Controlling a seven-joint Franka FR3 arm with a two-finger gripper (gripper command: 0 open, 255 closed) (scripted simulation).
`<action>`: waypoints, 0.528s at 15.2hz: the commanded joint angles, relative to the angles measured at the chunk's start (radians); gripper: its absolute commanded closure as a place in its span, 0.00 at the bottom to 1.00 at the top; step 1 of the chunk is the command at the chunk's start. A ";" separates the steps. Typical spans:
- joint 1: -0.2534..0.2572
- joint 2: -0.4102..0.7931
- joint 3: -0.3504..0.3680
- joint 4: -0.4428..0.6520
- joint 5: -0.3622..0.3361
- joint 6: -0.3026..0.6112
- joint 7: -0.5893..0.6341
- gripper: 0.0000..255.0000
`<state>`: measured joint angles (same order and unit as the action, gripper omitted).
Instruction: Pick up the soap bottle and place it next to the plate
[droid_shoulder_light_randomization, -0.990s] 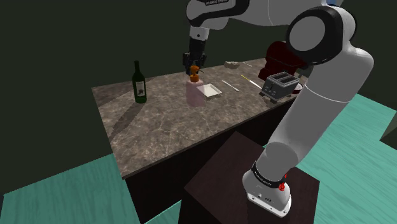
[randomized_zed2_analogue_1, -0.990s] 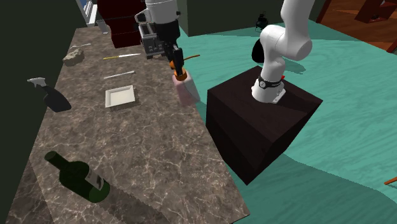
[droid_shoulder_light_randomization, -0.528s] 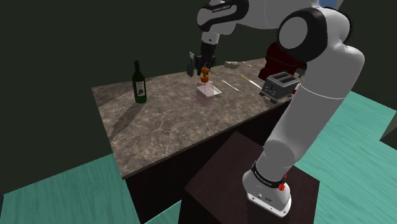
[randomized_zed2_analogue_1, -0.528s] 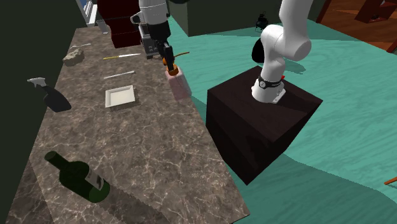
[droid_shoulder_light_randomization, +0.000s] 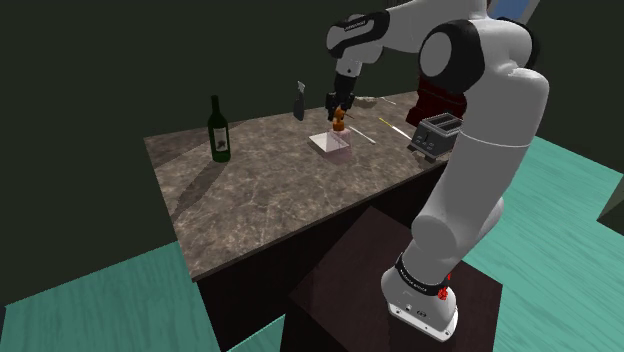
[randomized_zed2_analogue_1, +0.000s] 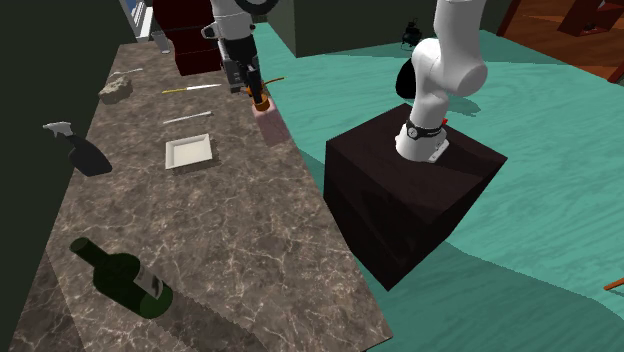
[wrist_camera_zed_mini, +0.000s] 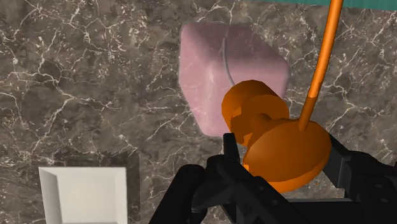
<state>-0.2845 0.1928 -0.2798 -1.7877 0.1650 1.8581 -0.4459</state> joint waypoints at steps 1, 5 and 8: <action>-0.028 0.039 -0.015 0.031 0.009 0.001 -0.046 1.00; -0.088 0.125 -0.039 0.106 0.032 -0.002 -0.133 1.00; -0.137 0.198 -0.052 0.177 0.052 -0.011 -0.195 1.00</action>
<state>-0.4056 0.3691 -0.3276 -1.6260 0.2106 1.8434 -0.6181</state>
